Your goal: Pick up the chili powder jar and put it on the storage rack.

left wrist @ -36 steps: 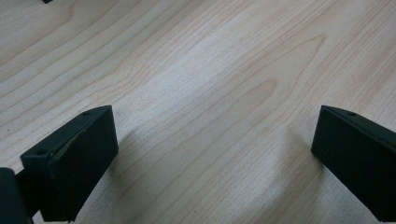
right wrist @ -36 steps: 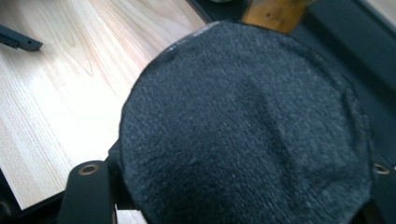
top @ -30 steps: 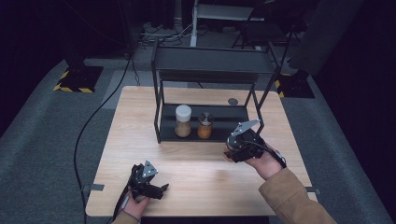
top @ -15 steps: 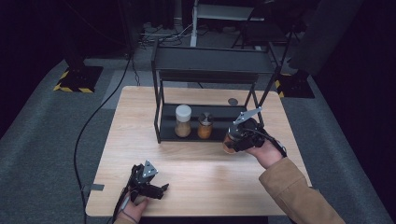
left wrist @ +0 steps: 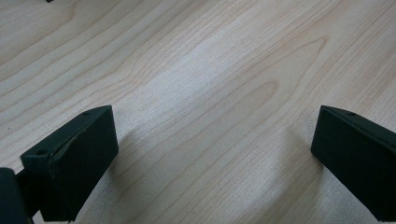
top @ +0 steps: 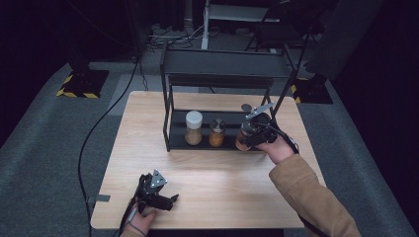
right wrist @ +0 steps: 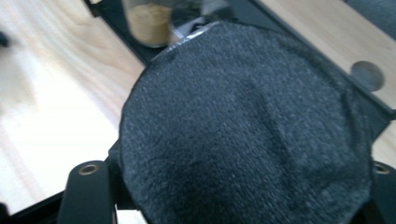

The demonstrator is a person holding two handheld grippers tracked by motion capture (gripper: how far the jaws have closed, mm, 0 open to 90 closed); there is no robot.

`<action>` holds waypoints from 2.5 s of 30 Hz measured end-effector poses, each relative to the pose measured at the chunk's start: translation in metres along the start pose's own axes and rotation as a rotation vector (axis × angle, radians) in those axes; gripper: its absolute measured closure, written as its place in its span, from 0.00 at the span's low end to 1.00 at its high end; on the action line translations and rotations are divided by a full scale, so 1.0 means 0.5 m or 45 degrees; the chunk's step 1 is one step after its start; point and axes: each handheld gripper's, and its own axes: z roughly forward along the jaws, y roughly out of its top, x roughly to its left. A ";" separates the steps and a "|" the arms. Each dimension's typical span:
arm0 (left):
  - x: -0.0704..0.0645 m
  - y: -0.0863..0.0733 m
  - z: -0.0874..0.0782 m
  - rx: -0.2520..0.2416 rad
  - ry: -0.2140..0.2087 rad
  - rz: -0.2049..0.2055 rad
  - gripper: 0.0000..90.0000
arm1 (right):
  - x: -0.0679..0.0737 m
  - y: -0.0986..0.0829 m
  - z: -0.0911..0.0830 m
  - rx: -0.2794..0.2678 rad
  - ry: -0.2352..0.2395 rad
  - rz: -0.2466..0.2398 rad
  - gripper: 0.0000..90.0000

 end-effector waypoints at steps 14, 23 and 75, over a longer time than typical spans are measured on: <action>0.001 0.000 0.001 -0.001 -0.003 -0.001 0.00 | -0.037 0.008 0.065 0.024 -0.053 0.076 0.35; 0.001 0.000 0.000 0.000 -0.003 0.001 0.00 | -0.043 0.014 0.123 0.068 -0.043 0.078 0.35; -0.001 0.002 0.002 0.003 0.001 0.003 0.00 | -0.005 0.011 0.060 -0.005 -0.037 0.023 0.06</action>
